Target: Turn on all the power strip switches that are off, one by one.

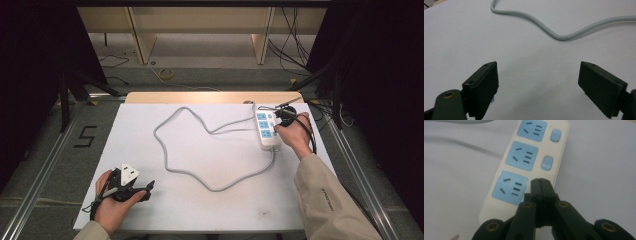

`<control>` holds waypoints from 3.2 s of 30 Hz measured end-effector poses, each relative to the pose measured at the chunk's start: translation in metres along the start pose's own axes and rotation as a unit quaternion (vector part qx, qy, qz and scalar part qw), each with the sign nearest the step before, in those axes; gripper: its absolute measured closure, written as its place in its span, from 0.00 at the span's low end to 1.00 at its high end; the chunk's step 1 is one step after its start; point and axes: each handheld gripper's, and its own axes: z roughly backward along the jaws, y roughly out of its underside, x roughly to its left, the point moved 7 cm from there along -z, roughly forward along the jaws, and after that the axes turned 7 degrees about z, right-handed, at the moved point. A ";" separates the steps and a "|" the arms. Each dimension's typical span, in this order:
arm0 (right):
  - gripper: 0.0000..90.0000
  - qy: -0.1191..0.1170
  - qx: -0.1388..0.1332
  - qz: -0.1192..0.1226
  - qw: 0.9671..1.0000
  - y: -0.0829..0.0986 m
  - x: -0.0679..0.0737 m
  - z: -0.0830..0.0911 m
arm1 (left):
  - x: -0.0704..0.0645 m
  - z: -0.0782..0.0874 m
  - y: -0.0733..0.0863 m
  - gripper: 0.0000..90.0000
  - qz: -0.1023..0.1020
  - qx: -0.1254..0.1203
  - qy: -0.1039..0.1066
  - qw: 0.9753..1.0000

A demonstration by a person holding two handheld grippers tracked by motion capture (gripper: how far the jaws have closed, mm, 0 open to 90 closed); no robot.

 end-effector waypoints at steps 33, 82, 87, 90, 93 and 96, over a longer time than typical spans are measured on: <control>1.00 -0.012 0.013 -0.010 1.000 0.001 0.000 -0.012 | 0.001 0.000 0.000 0.18 0.002 0.001 -0.002 1.000; 1.00 -0.002 -0.003 -0.026 1.000 -0.032 -0.020 -0.003 | 0.001 0.002 0.002 0.19 -0.003 0.002 0.001 1.000; 1.00 -0.001 -0.006 -0.029 1.000 -0.035 -0.020 -0.006 | 0.001 0.002 0.002 0.19 0.003 -0.001 0.000 1.000; 1.00 -0.001 -0.008 -0.031 0.999 -0.036 -0.020 -0.010 | 0.001 0.002 0.002 0.19 0.003 -0.002 -0.001 1.000; 1.00 0.000 -0.009 -0.036 0.999 -0.037 -0.021 -0.012 | 0.000 0.003 0.002 0.19 0.001 0.000 0.000 1.000; 1.00 -0.001 -0.012 -0.037 0.999 -0.039 -0.022 -0.013 | 0.000 0.003 0.002 0.19 0.002 0.001 0.000 1.000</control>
